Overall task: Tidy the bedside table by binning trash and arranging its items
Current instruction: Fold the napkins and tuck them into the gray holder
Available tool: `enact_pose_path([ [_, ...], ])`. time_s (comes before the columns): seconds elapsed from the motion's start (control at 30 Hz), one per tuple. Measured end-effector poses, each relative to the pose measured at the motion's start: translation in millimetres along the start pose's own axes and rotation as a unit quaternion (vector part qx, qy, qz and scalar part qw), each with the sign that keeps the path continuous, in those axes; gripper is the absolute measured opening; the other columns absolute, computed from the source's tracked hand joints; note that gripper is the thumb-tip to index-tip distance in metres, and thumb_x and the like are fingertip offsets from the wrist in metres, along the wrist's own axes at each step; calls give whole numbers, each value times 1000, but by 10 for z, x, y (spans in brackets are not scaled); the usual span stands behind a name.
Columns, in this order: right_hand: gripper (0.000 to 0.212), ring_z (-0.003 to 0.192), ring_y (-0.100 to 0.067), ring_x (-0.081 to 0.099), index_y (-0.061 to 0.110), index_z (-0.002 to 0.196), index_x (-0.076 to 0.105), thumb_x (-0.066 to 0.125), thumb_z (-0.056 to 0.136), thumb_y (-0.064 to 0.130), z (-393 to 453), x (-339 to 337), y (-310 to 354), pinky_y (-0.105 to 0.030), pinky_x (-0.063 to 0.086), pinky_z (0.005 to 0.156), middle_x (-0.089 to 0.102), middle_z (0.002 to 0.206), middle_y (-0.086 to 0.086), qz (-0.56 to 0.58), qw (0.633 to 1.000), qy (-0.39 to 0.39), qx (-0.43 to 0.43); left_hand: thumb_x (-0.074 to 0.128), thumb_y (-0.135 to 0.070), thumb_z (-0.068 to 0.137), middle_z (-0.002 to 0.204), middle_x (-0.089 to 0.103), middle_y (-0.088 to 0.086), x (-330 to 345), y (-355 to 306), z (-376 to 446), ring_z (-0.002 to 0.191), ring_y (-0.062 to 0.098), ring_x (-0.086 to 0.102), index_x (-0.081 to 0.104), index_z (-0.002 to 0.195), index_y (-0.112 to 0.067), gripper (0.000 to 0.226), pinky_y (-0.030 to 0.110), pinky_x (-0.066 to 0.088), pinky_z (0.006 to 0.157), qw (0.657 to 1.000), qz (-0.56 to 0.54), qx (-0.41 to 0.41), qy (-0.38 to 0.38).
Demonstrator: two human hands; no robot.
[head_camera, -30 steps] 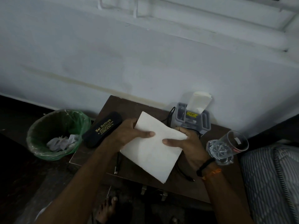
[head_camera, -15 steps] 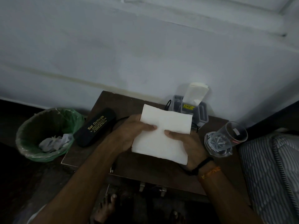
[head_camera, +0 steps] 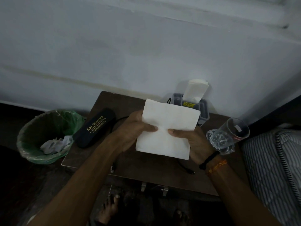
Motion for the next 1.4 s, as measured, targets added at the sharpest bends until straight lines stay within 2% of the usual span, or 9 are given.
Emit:
enact_pose_path([
  [0.27, 40, 90, -16, 73, -7, 111, 65, 70, 74, -19, 30, 83, 40, -26, 58, 72, 75, 99, -9, -31, 987, -60, -143, 71, -2, 81, 109, 70, 10, -32, -76, -13, 105, 29, 64, 68, 100, -13, 22, 51, 53, 93, 984, 73, 126, -103],
  [0.43, 29, 94, -26, 73, 2, 97, 72, 72, 74, -16, 90, 79, -16, -41, 59, 81, 77, 99, -11, -33, 989, -52, -134, 68, 1, 85, 106, 73, 11, -94, -40, -14, 105, 28, 66, 74, 103, -7, 21, 44, 52, 95, 986, 89, 123, -71],
  [0.57, 42, 112, -35, 66, -5, 119, 64, 68, 78, -15, 99, 72, -21, -49, 55, 93, 70, 119, -20, 18, 994, 0, -108, 70, -7, 85, 115, 71, 3, -87, 15, -16, 108, 18, 66, 64, 122, -15, 39, 36, 57, 92, 997, 58, 50, -20],
  [0.73, 23, 110, -30, 67, 10, 91, 78, 77, 74, 26, 98, -5, 25, -37, 57, 87, 73, 113, -13, -2, 994, 85, -71, 59, 1, 85, 107, 66, 23, -99, -76, -66, 96, 28, 64, 68, 92, 2, 11, 34, 56, 78, 993, 33, 115, 5],
  [0.87, 26, 116, -28, 64, 13, 82, 79, 81, 71, 36, 90, -36, 85, -33, 55, 89, 71, 118, -13, -41, 990, 100, -94, 51, 9, 88, 106, 67, 16, -85, -90, -67, 102, 29, 62, 70, 71, -14, 34, 37, 55, 75, 997, -23, 80, -4],
  [1.03, 13, 118, -29, 63, 10, 80, 79, 66, 81, 14, 59, 28, 107, -33, 56, 88, 69, 123, -15, -38, 989, 122, -79, 49, 2, 91, 99, 71, 9, -60, -76, -35, 102, 29, 62, 66, 64, -17, 38, 32, 49, 69, 992, -121, 5, -16],
  [1.17, 33, 112, -26, 67, 13, 73, 78, 54, 89, -2, 53, -2, 127, -27, 57, 69, 71, 118, -12, -43, 993, 94, -60, 46, -3, 90, 96, 72, 9, -43, -75, -32, 95, 24, 59, 66, 58, -13, 39, 18, 44, 49, 971, -226, -77, -28],
  [1.27, 33, 89, -23, 73, 7, 76, 77, 50, 89, -7, 49, -14, 141, -20, 54, 51, 71, 117, -14, -2, 996, 84, -27, 39, -5, 98, 100, 71, 17, -26, -53, -21, 66, 17, 64, 71, 67, -6, 45, 14, 45, 38, 948, -298, -111, -21],
  [1.4, 21, 63, -15, 71, 4, 79, 77, 57, 78, 0, 51, 11, 135, -16, 52, 43, 72, 113, -15, 75, 994, 74, 8, 27, -5, 102, 98, 67, 25, -25, 33, -1, 52, 14, 64, 56, 115, 4, 32, 15, 45, 34, 895, -414, -163, -41],
])
Point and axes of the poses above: each hand's wrist, its own z-axis towards the middle knuckle, its own x-axis out of the palm, y = z × x, the point moved 3 cm from there along z, towards the middle knuckle
